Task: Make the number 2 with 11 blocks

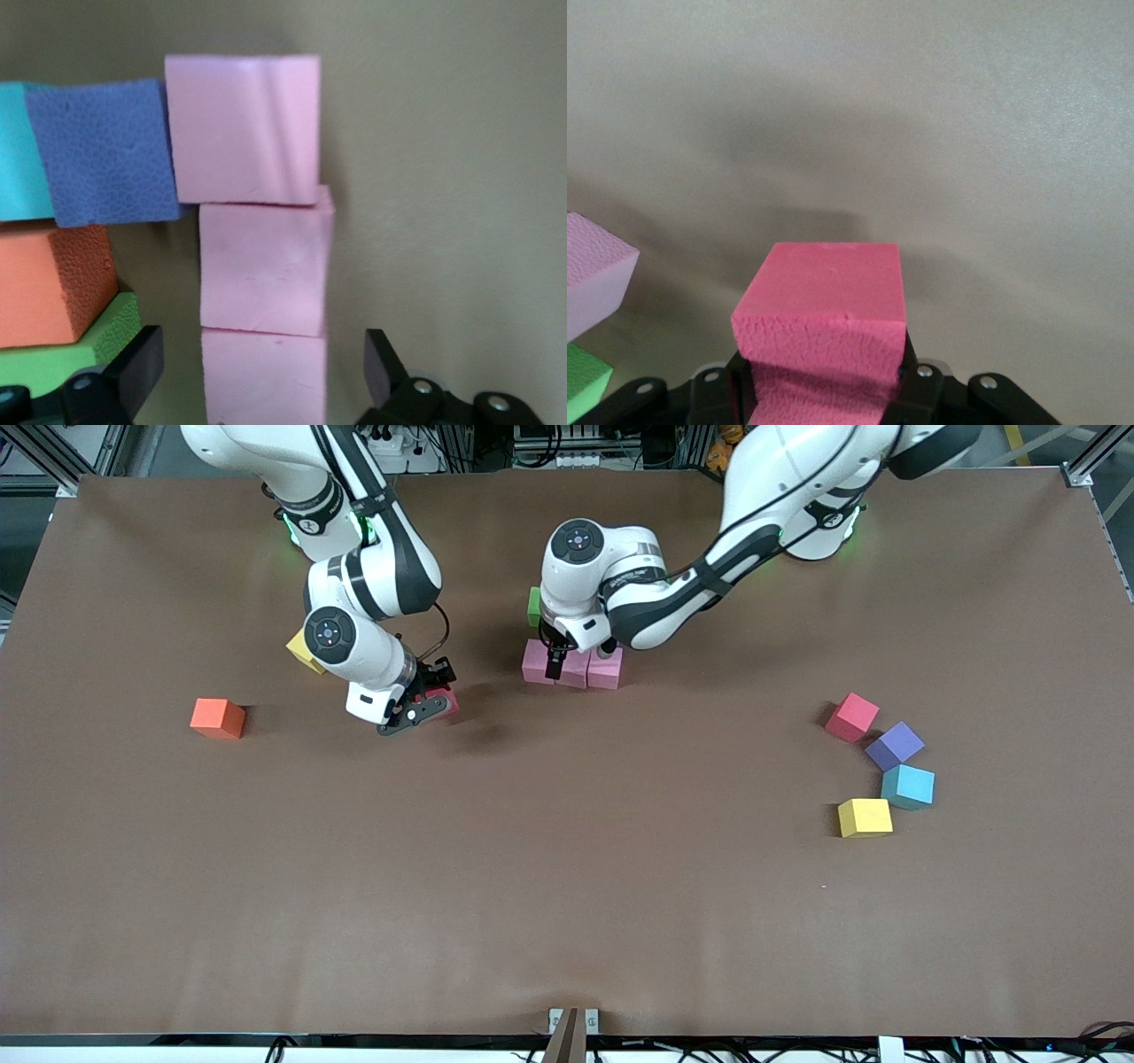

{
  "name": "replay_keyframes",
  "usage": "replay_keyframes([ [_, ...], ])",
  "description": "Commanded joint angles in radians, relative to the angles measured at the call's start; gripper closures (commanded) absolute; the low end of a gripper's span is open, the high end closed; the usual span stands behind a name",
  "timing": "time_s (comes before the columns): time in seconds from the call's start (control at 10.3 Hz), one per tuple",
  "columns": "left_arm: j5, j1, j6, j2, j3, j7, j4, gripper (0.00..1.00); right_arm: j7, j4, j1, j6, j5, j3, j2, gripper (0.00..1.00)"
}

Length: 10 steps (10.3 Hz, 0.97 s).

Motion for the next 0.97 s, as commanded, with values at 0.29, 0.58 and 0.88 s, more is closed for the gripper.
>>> replay_keyframes([
  [0.29, 0.062, 0.349, -0.162, -0.024, -0.234, 0.095, -0.016, 0.00, 0.425, 0.076, 0.132, -0.016, -0.022, -0.014, 0.026, 0.95],
  [0.58, 0.062, 0.535, -0.253, -0.024, -0.327, 0.330, -0.016, 0.00, 0.643, 0.183, 0.187, -0.018, -0.022, -0.014, 0.118, 0.98],
  [0.88, 0.062, 0.652, -0.262, -0.022, -0.346, 0.572, 0.000, 0.00, 0.786, 0.317, 0.220, -0.019, -0.003, -0.010, 0.242, 1.00],
])
